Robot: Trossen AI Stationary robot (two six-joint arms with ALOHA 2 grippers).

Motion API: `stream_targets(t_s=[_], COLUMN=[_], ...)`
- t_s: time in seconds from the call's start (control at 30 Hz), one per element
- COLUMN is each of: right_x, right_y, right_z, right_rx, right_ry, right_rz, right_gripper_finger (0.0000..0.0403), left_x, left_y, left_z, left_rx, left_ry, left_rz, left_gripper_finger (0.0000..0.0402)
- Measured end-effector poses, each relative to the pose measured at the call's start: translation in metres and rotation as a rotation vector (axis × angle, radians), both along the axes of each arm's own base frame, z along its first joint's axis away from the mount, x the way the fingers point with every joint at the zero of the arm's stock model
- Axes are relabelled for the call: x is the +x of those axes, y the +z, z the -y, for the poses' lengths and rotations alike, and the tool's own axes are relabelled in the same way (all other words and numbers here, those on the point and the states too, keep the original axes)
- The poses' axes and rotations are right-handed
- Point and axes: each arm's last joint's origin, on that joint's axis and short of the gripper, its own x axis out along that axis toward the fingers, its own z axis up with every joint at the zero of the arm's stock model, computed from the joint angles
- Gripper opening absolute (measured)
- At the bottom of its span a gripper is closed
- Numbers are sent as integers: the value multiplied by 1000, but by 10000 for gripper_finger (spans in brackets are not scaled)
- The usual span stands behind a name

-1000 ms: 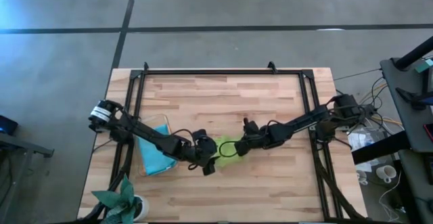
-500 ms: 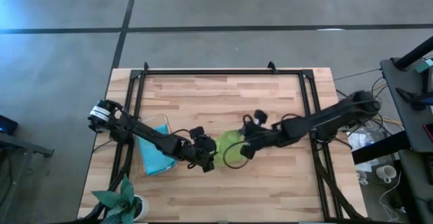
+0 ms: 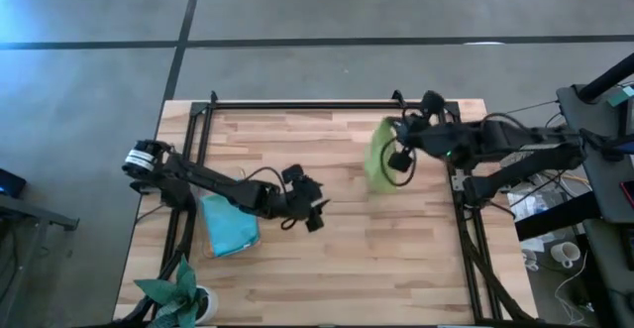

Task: Fold microfiber towels
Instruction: Fold the green microfiber towel on the table

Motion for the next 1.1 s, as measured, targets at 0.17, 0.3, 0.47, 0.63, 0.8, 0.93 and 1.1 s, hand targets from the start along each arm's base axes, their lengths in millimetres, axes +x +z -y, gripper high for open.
stream_targets(t_s=[0.17,0.3,0.47,0.63,0.8,0.93,1.1], right_x=[-6,1,10,10,7,2,-3], right_y=[-9,-41,-103,-168,-216,-250,-274], right_z=[-7,-28,-74,-125,-164,-187,-205], right_rx=[209,420,609,814,969,1002,1031], right_ry=[277,438,608,691,560,431,322], right_rz=[-28,-98,-244,-319,-380,-471,-570], right_gripper_finger=[9,9,9,9,9,9,9], left_x=[1,2,4,8,19,35,68], left_y=[5,4,1,1,-1,-12,-37], left_z=[-8,-9,-9,-11,-13,-17,-29], left_rx=[-5,-2,-2,-36,-74,-106,-154], left_ry=[25,24,27,7,-111,-179,-219], left_rz=[33,33,30,59,114,144,80], left_gripper_finger=[206,206,206,206,206,206,206])
